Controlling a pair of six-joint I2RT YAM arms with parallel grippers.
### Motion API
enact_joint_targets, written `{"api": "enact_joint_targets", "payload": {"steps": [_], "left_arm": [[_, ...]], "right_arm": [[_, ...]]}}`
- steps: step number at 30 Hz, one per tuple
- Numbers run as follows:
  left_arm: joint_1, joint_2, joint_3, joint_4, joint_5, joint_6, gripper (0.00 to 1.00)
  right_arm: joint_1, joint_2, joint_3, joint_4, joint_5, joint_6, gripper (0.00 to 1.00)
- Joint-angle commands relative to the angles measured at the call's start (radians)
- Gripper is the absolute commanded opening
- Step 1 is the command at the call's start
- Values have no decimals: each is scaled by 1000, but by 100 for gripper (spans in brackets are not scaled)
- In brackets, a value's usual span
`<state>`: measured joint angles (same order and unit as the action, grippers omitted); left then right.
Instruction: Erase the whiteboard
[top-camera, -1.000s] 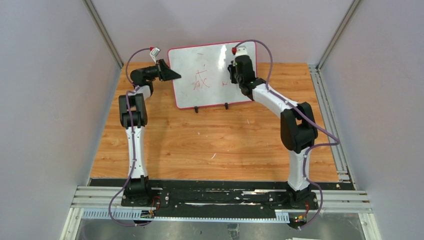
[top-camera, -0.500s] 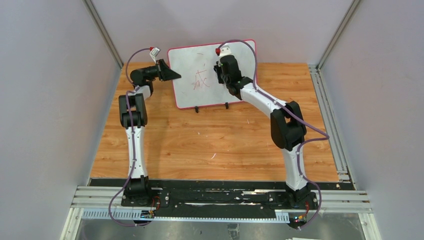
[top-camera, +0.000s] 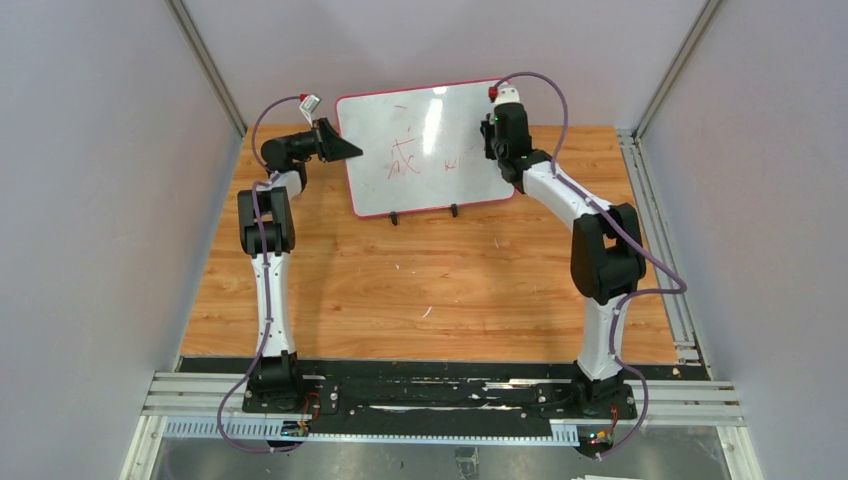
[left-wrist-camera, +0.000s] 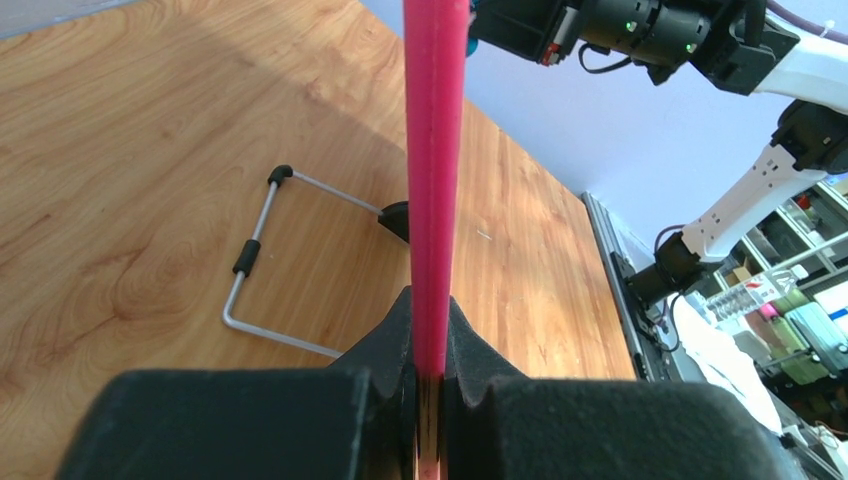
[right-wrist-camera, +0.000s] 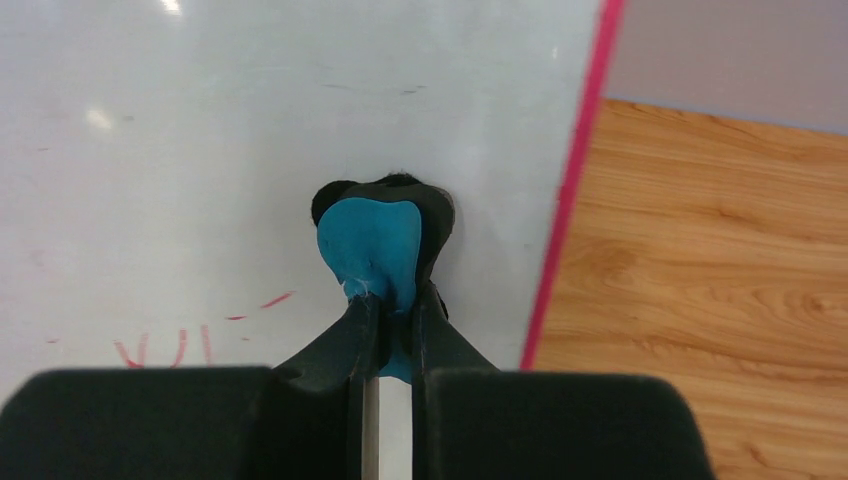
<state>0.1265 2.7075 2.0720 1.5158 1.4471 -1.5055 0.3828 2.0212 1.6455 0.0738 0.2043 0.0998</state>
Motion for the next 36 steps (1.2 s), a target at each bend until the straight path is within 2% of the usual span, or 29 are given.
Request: {"api": "enact_joint_targets", "payload": {"steps": [1, 6, 15, 24, 30, 36], "left_arm": [[20, 41, 11, 61, 41, 69, 0], [20, 40, 8, 61, 42, 71, 0], [21, 41, 11, 61, 42, 68, 0], [20, 38, 7, 61, 42, 73, 0], [21, 40, 10, 61, 41, 70, 0], [20, 41, 11, 61, 42, 69, 0]], "right_arm": [[-53, -64, -49, 15, 63, -27, 0], [-29, -70, -98, 43, 29, 3, 1], [95, -45, -135, 82, 28, 17, 1], [180, 30, -92, 85, 8, 27, 1], [174, 61, -55, 70, 66, -23, 0], [102, 44, -66, 64, 74, -41, 1]]}}
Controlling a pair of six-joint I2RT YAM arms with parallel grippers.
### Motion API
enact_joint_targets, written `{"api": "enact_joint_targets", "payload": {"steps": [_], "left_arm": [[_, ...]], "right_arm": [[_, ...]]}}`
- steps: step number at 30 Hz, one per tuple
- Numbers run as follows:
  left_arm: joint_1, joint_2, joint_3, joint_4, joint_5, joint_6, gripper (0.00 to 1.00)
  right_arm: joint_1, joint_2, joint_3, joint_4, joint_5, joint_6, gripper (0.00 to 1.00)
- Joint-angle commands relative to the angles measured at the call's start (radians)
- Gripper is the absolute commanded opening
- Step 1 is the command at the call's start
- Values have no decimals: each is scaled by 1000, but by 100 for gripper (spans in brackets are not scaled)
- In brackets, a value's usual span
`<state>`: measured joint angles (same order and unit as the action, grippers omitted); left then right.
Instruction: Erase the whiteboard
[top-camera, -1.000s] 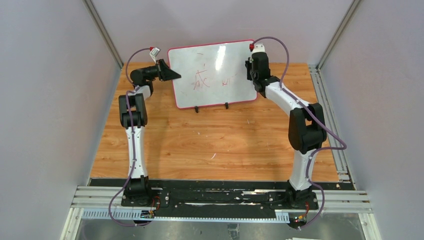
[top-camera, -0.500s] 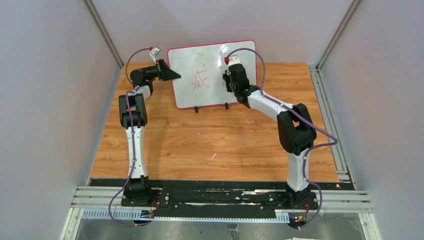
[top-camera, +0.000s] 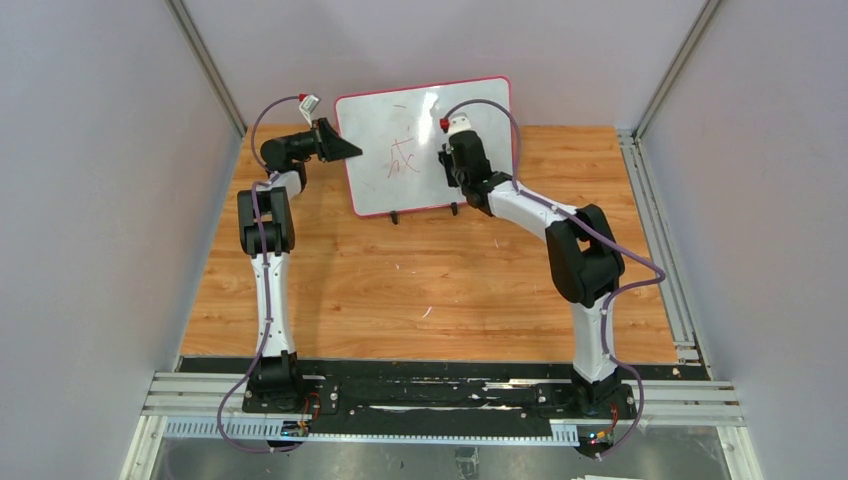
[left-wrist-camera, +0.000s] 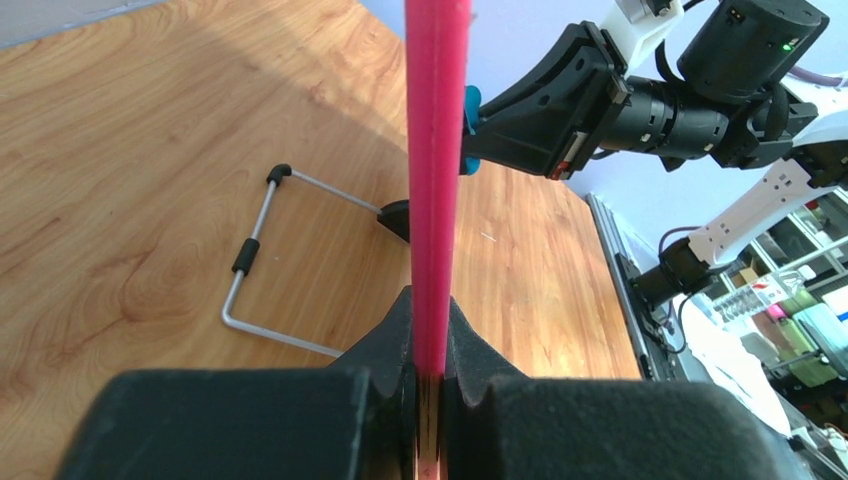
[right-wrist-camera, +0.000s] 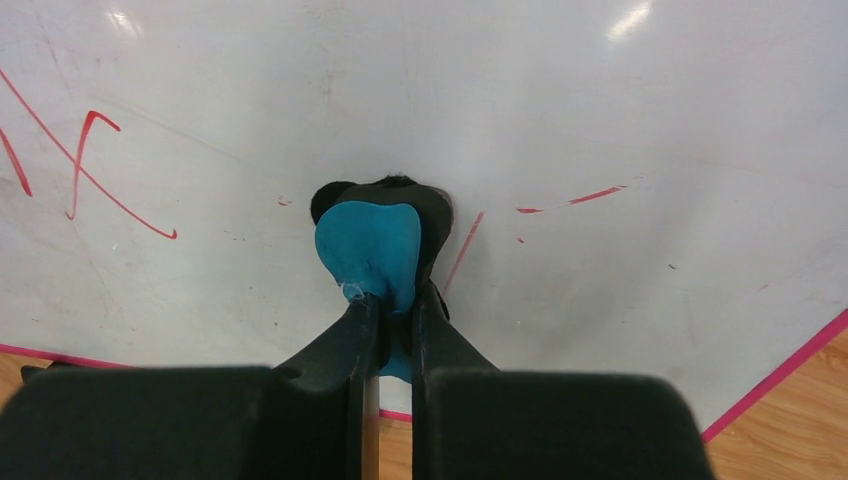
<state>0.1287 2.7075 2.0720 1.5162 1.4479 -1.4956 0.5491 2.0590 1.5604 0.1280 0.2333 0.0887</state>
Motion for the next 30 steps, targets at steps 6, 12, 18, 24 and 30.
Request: {"api": "enact_joint_targets", "payload": {"steps": [6, 12, 18, 24, 30], "left_arm": [[17, 44, 18, 60, 41, 54, 0], [18, 45, 19, 61, 42, 55, 0], [18, 44, 17, 60, 41, 55, 0], [17, 44, 17, 61, 41, 55, 0], [18, 43, 14, 60, 41, 57, 0]], "right_arm": [[-132, -52, -5, 15, 52, -44, 1], [-178, -71, 7, 6, 56, -49, 1], [-168, -70, 35, -9, 14, -10, 1], [-95, -43, 57, -7, 5, 14, 1], [12, 6, 100, -1, 5, 42, 1]]}}
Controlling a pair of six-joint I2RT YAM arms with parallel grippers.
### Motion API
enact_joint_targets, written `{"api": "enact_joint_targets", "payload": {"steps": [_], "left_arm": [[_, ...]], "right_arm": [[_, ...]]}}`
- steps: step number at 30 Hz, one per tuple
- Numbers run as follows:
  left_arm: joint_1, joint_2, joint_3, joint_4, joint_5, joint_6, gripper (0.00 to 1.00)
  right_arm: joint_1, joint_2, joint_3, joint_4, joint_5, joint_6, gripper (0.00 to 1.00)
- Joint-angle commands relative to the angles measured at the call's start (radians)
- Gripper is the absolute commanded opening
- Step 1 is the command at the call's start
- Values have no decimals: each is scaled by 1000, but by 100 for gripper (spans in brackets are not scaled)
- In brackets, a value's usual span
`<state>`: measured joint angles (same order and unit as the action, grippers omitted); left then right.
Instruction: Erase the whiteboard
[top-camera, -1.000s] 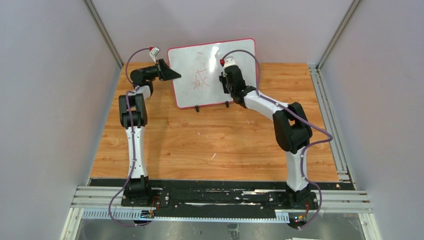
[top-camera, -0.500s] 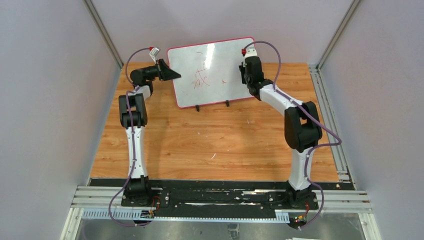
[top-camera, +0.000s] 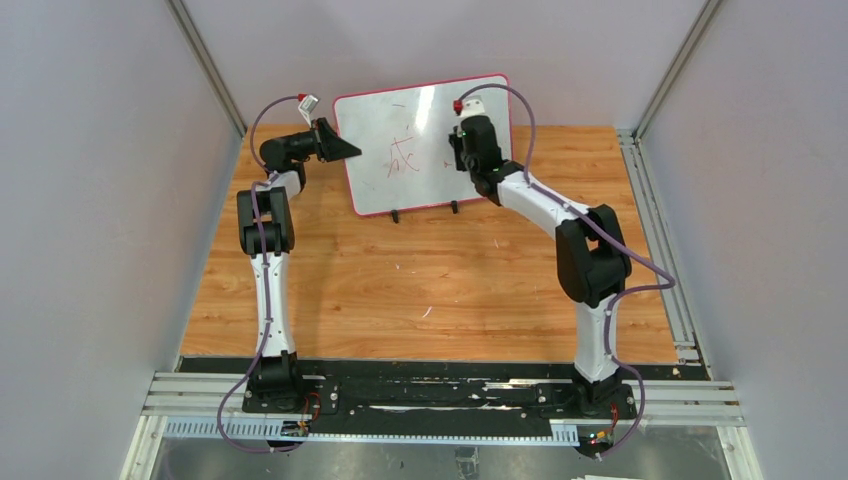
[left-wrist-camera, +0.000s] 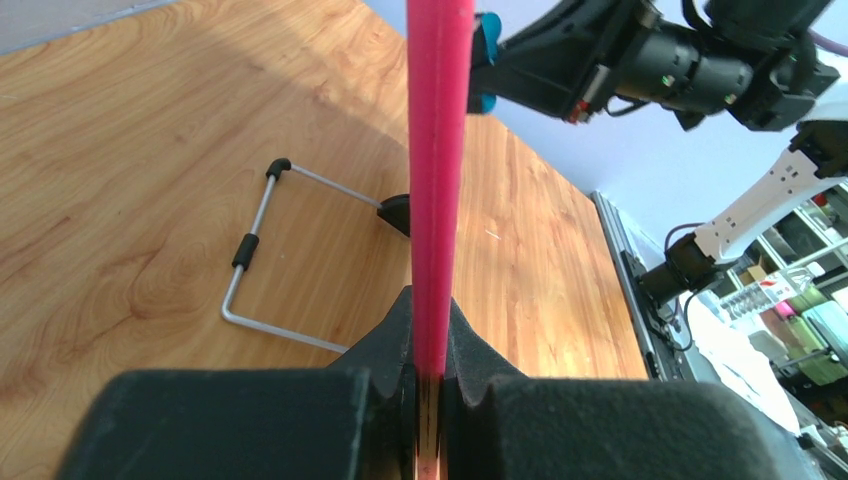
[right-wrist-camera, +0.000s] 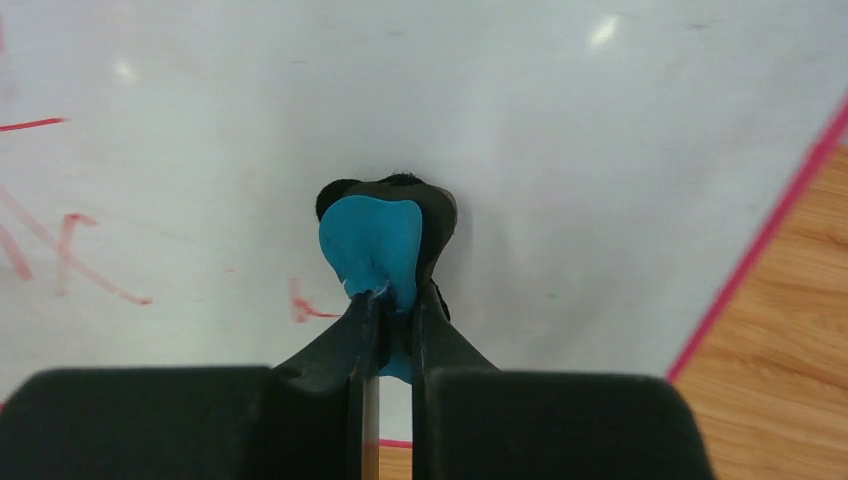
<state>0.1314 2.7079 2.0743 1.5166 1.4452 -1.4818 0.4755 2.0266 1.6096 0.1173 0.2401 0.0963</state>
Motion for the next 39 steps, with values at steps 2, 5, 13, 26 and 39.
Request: {"api": "enact_joint_targets", "payload": {"steps": [2, 5, 13, 26, 39], "left_arm": [[15, 41, 9, 59, 44, 44, 0], [15, 41, 10, 60, 44, 45, 0], [14, 44, 11, 59, 44, 41, 0], [15, 43, 10, 58, 44, 41, 0], [11, 41, 9, 60, 47, 41, 0]], "right_arm": [[121, 71, 73, 11, -3, 47, 1], [154, 119, 118, 4, -2, 62, 1], [149, 181, 149, -10, 35, 57, 1], [51, 16, -70, 41, 84, 20, 1], [-45, -88, -182, 73, 46, 46, 1]]}}
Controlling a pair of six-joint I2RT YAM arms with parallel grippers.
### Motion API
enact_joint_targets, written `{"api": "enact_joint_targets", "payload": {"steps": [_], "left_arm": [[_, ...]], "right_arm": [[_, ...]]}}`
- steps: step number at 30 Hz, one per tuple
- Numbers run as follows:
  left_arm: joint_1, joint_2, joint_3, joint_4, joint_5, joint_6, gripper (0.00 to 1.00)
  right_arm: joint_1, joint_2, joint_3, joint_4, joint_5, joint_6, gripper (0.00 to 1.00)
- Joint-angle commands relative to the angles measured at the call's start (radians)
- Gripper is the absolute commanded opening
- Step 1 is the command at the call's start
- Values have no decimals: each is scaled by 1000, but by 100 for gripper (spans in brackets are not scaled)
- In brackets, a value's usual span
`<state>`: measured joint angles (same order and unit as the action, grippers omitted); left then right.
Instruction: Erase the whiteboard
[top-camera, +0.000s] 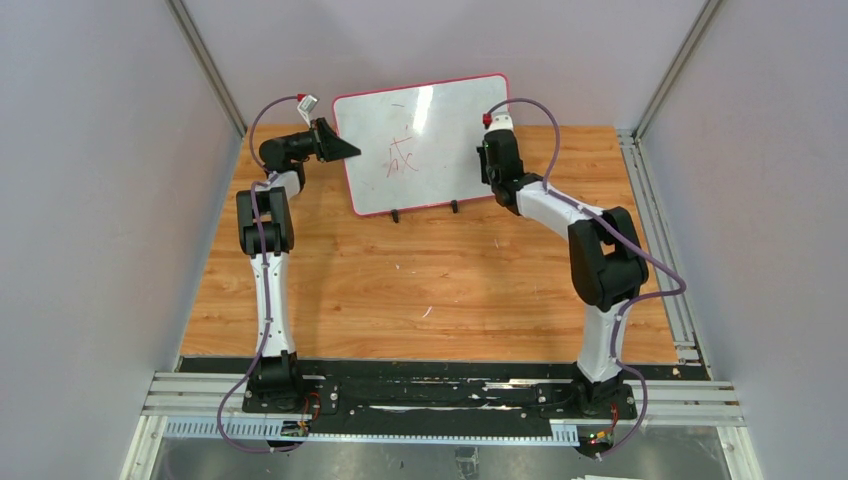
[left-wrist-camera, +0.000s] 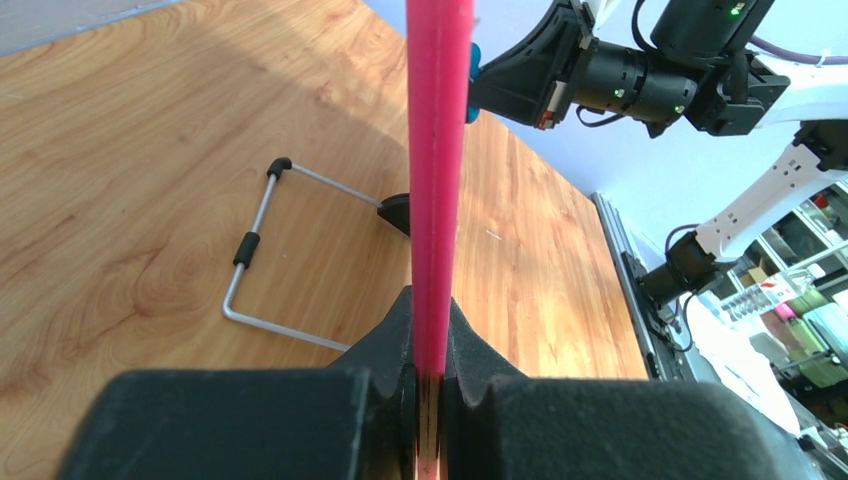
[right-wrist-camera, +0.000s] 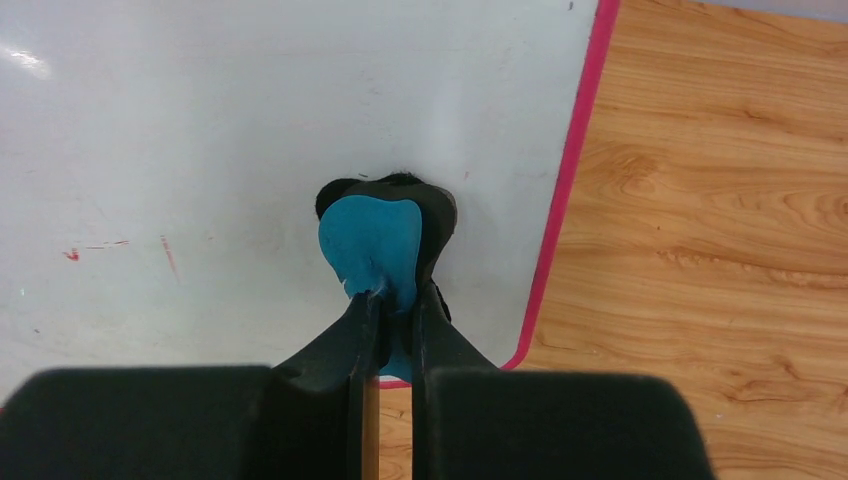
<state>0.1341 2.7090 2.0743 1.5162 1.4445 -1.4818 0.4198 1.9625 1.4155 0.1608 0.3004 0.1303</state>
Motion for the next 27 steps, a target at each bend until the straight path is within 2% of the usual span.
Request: {"api": "enact_joint_targets", "payload": {"steps": [1, 17, 21, 27], "left_arm": [[10, 40, 9, 61, 48, 41, 0], [10, 38, 5, 60, 48, 44, 0], [9, 38, 4, 60, 48, 45, 0], [9, 40, 9, 59, 48, 42, 0]], "right_arm": [[18, -11, 27, 25, -18, 14, 1], [188, 200, 282, -44, -9, 14, 0], [181, 203, 262, -45, 18, 5, 1], [134, 122, 141, -7, 36, 0, 1]]}}
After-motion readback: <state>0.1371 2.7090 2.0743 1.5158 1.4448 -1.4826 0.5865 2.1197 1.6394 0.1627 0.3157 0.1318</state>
